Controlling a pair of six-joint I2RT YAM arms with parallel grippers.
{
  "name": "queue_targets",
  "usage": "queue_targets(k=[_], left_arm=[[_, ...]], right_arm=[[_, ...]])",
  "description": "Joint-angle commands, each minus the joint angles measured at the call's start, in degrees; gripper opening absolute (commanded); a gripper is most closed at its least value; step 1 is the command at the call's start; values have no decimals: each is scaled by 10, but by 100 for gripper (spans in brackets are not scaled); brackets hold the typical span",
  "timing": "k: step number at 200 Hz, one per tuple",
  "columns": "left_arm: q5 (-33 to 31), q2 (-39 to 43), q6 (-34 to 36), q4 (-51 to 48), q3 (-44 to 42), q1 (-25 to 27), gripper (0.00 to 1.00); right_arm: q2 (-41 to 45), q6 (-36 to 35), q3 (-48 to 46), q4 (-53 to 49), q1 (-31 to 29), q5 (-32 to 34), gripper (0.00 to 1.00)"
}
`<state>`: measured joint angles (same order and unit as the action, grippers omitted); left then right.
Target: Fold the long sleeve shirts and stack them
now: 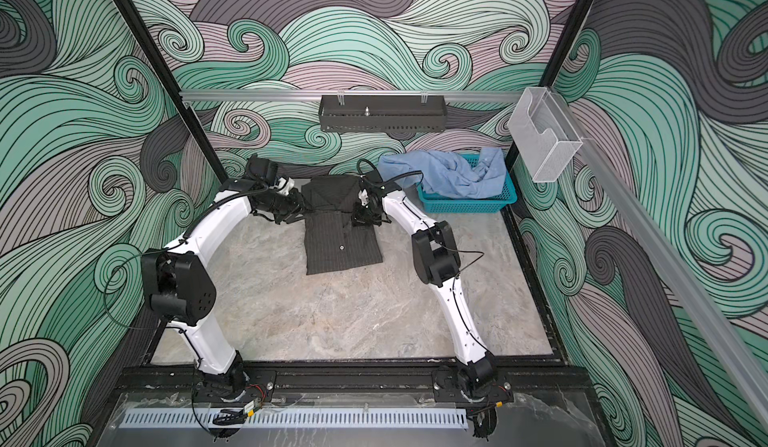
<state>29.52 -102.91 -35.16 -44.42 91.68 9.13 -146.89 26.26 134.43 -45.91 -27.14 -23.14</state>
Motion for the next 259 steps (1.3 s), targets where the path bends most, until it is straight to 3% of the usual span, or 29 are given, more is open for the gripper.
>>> queue_targets(k=[1,29,81,119,171,189,212,259], left_arm=[[23,-4,-11,19,-51,2,38],[31,-1,-11,34,-100,8,40],[43,-40,-54,102,-138,68,44],[30,-110,-84,129,-127,89,40],[11,-163,-51,70,-135,79,35],[2,-152,-20,38,-135,72,40],[-16,-141,25,-18,-124,60,46],[-33,-125,77,-69,-141,9,49]], right_arm=[[-67,19,110,-29,8,6,2],[-111,22,213,-18,10,7,5],[-50,-47,134,7,17,56,20],[-73,-52,153,3,27,59,21],[-126,-61,194,-54,24,41,20],[-106,-85,152,-95,15,56,18],[-48,-103,28,-99,-4,77,16],[89,-117,-231,-95,-39,100,13]])
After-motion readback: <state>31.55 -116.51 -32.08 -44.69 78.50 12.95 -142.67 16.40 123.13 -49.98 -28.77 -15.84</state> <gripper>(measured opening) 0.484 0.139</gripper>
